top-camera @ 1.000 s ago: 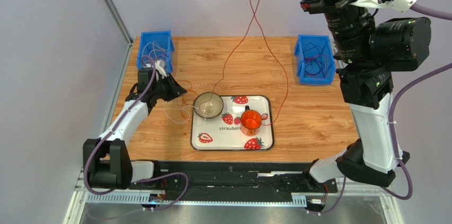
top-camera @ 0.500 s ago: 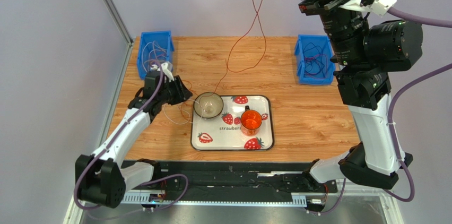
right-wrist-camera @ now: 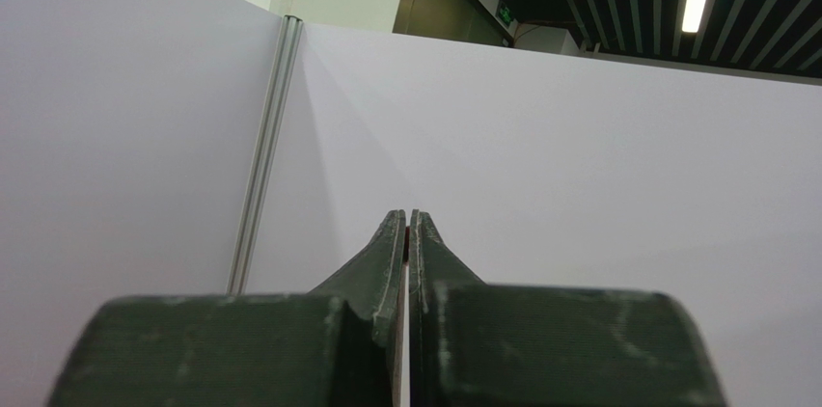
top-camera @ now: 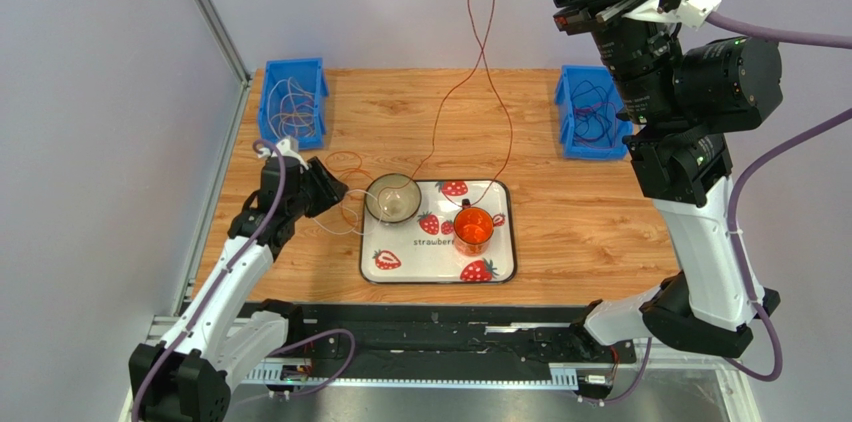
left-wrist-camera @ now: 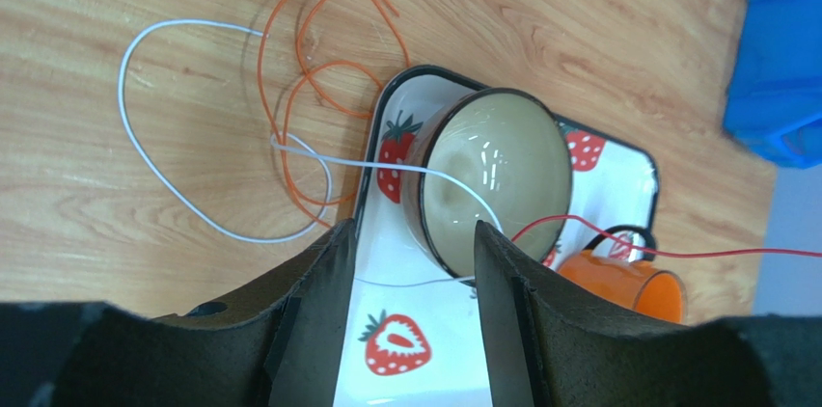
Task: Untangle the cables
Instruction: Untie the cable from the bin.
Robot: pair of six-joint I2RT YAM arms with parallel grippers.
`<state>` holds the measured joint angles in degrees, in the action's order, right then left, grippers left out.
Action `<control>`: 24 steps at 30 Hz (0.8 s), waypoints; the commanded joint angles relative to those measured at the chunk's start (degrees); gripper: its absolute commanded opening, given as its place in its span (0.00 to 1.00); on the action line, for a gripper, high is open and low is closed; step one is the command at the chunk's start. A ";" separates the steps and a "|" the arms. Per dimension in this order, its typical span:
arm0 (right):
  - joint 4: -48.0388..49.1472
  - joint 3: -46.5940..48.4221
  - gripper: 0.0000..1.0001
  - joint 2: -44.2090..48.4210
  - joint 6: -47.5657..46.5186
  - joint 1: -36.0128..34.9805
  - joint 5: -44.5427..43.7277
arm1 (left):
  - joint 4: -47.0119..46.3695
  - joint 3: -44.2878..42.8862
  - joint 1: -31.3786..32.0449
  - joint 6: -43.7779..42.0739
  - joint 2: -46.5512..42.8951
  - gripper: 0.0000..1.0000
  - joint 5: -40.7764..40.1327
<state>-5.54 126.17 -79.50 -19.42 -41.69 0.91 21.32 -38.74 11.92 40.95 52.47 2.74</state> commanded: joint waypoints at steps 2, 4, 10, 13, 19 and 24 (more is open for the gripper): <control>0.35 -0.66 0.00 1.98 -0.36 -0.06 -0.91 | 1.54 0.06 -0.06 15.72 -5.27 0.59 -2.66; 0.79 -1.01 0.00 2.33 0.08 -0.06 -0.91 | 0.22 1.91 -0.14 20.46 -5.45 0.60 -1.61; 0.79 -1.36 0.00 2.69 0.61 0.03 -0.73 | -8.31 6.04 -0.06 27.60 -0.62 0.60 1.65; 0.71 -1.63 0.00 3.04 0.79 -0.06 -0.47 | -9.88 8.41 -0.06 31.90 0.79 0.59 1.30; 1.59 -3.65 0.00 4.01 1.14 0.03 -0.47 | -19.46 14.04 -0.06 36.92 1.06 0.59 -1.86; 1.76 -4.61 0.00 4.27 1.31 -0.06 -0.47 | -29.04 17.56 -0.06 38.59 0.62 0.59 -2.57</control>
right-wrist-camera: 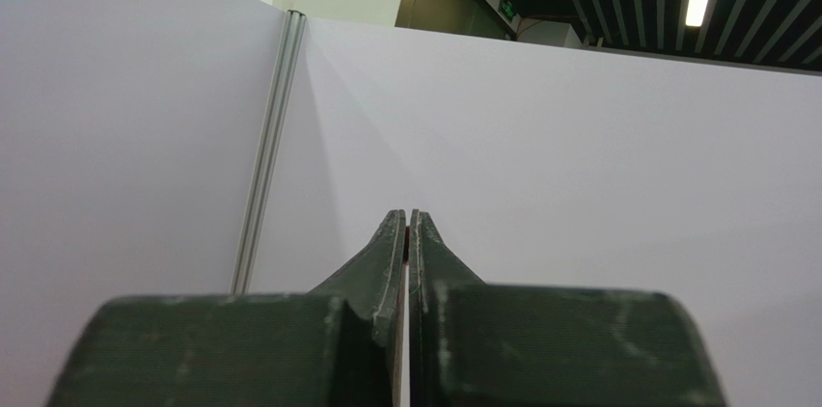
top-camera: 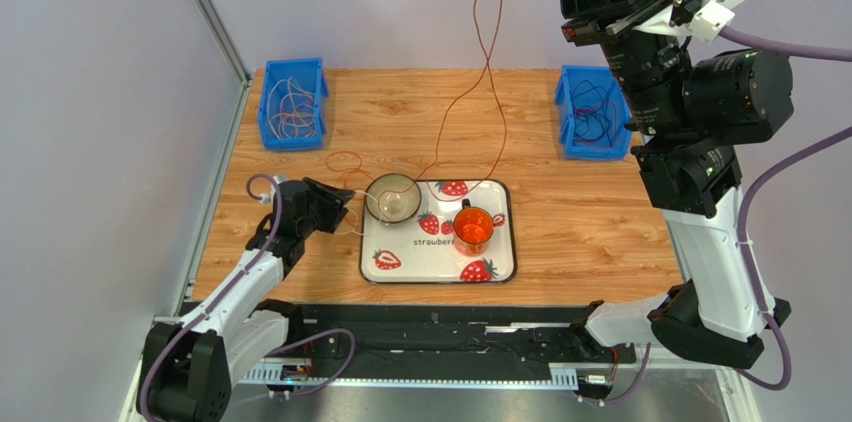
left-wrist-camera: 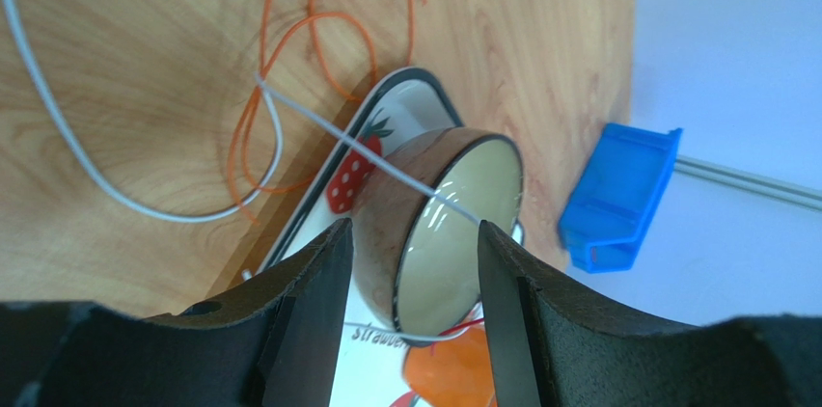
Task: Untangle the cables
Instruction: Untie the cable from the bin.
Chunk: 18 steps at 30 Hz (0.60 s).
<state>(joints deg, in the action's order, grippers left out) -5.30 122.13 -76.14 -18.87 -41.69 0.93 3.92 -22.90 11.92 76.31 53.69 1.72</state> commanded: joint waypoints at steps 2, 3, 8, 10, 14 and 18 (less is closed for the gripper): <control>1.43 -0.57 0.00 0.99 0.77 -0.06 -0.49 | -13.50 2.24 -0.06 2.70 -1.39 0.58 -1.10; 1.43 -0.57 0.00 1.08 0.77 -0.06 -0.58 | -13.07 2.24 0.03 2.70 -2.70 0.58 -1.36; 1.52 -1.01 0.00 1.34 0.77 -0.06 -0.40 | -12.89 4.09 -0.06 3.23 -5.35 0.59 -3.21; 1.61 -1.36 0.00 1.43 0.77 0.03 -0.49 | -13.85 4.09 -0.06 2.96 -3.69 0.59 -2.95; 2.22 -2.15 0.00 2.05 1.03 0.03 -0.49 | -20.08 4.00 -0.06 2.96 2.63 0.58 -0.32; 2.22 -2.33 0.00 2.22 1.38 0.03 -0.23 | -23.52 2.60 -0.06 3.40 10.19 0.57 2.76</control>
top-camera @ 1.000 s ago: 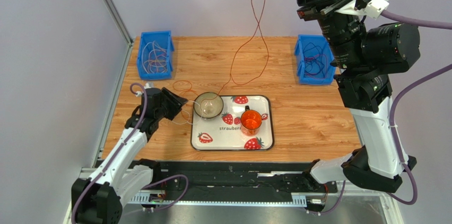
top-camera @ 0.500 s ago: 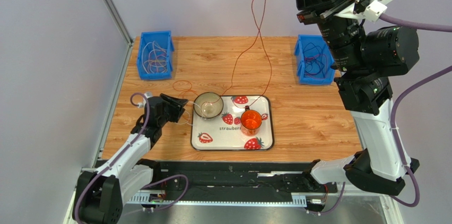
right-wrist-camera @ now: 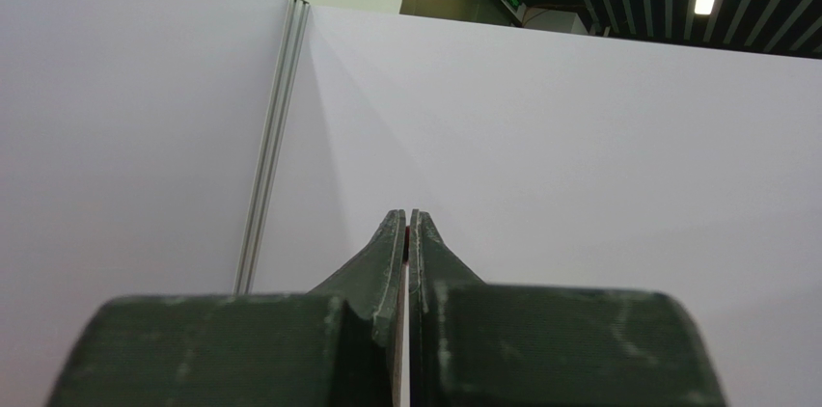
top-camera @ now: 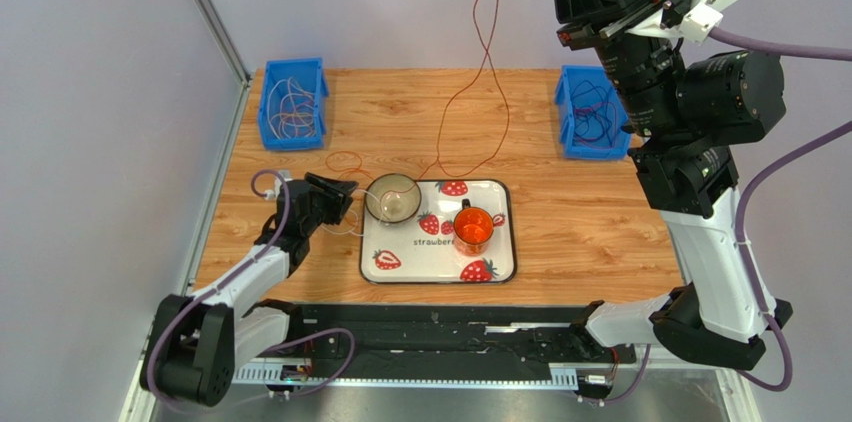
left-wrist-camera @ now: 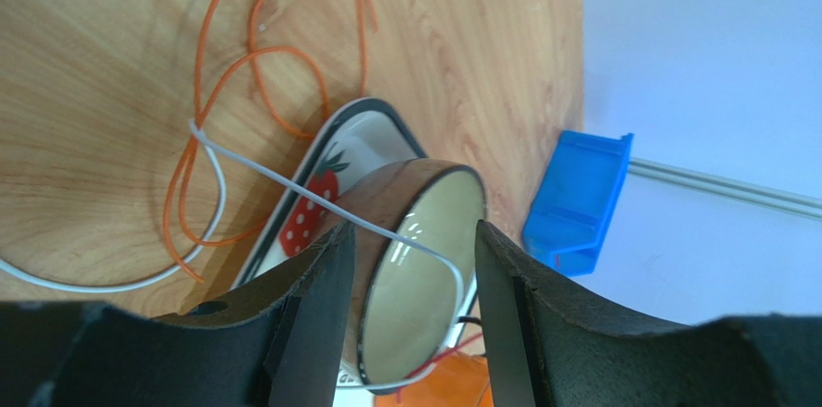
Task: Untangle the cables
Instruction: Untie the cable from the bin.
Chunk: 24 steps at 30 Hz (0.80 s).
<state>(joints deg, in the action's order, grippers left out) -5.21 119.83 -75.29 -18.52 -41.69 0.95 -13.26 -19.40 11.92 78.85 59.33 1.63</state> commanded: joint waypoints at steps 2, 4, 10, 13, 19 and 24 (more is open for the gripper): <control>2.14 -0.21 0.00 1.37 1.21 -0.06 -0.25 | -6.61 -1.52 -0.06 0.87 5.79 0.56 2.94; 2.05 -0.56 0.00 1.72 1.30 -0.06 -0.25 | -6.61 -1.87 0.03 0.87 6.85 0.54 2.50; 3.01 -2.15 0.00 2.60 1.47 0.03 -0.51 | -6.35 -2.49 -0.06 0.34 7.11 0.22 1.89; 2.93 -1.80 0.00 2.43 1.56 -0.06 -0.51 | -2.15 -3.19 0.03 -0.10 6.06 0.00 0.92; 2.84 -1.18 0.00 3.13 0.86 -0.06 -0.95 | 10.85 -8.37 -3.11 -7.29 1.06 0.00 -1.54; 2.84 0.23 0.00 4.18 -1.51 -0.06 -3.59 | 17.03 -12.59 -14.09 -14.59 0.43 0.00 3.02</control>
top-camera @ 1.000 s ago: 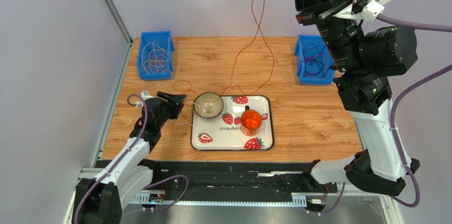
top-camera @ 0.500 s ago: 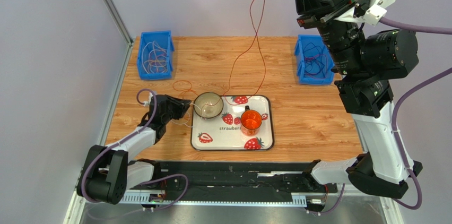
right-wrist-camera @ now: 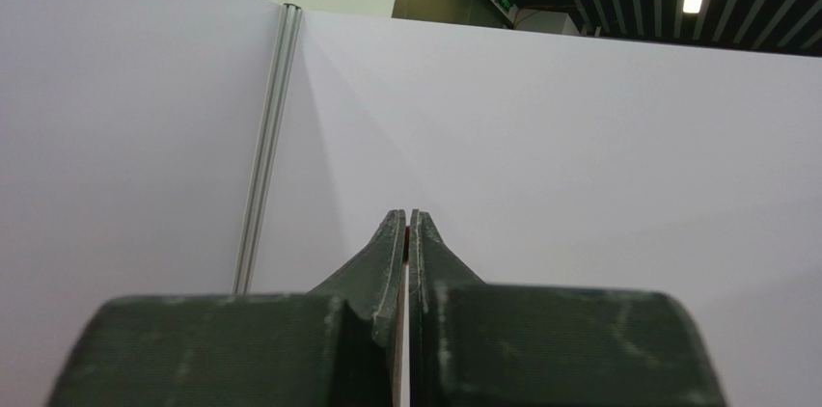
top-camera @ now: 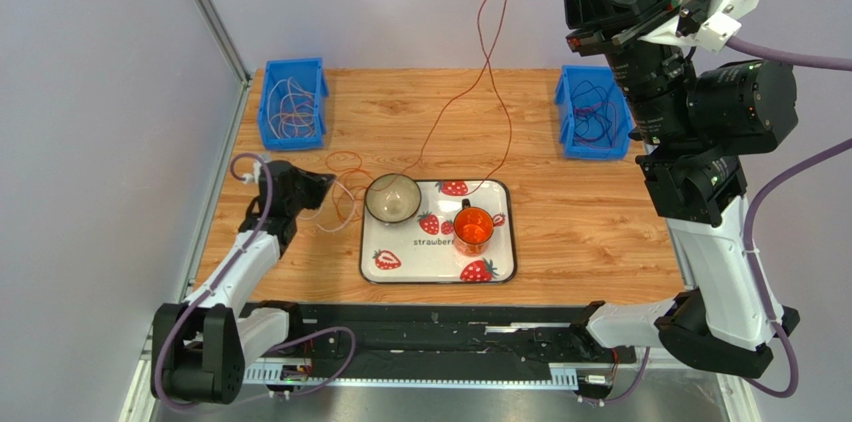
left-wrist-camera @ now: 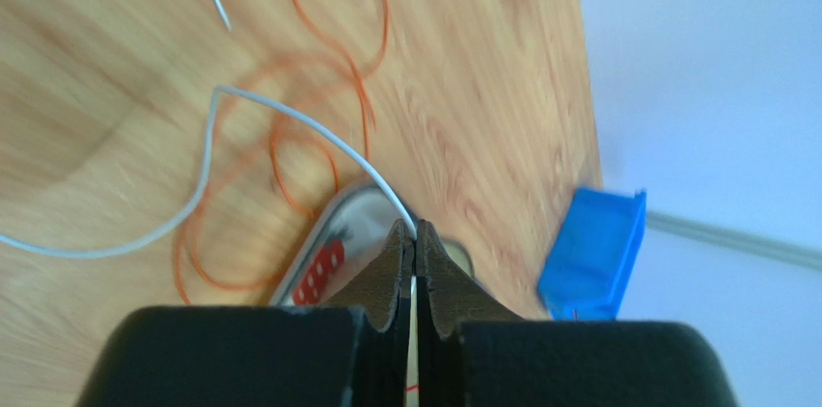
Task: Untangle the cables
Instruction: Untie the cable from the bin.
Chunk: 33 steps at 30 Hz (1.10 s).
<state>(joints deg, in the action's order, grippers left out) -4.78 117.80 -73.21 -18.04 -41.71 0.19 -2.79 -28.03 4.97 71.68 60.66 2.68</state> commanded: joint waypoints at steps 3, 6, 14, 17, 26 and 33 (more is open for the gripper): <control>2.66 2.18 0.00 3.33 -4.09 0.05 -4.22 | 9.55 -4.84 -15.14 -9.19 -0.20 0.00 2.42; 4.07 1.30 0.00 4.56 -6.29 -0.03 -6.95 | 8.59 -4.40 -18.32 -9.89 1.64 0.00 3.21; 3.11 4.10 0.00 4.75 -8.85 0.05 -7.65 | 6.13 -5.72 -20.18 -11.29 8.94 0.00 6.29; 2.67 3.67 0.00 5.01 -10.69 -0.03 -8.62 | 6.57 -6.95 -21.14 -12.79 10.87 0.00 7.33; 3.55 -3.53 0.00 7.64 -19.83 0.05 -17.58 | 2.61 -7.21 -21.14 -16.57 12.11 0.32 16.04; 1.00 -5.04 0.00 7.47 -24.50 1.98 -23.82 | 11.99 -9.93 -20.97 -18.68 7.72 0.63 18.94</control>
<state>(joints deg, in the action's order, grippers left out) -2.72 112.40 -65.82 -38.30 -41.01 -18.09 4.10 -34.00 -15.73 55.72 72.07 18.28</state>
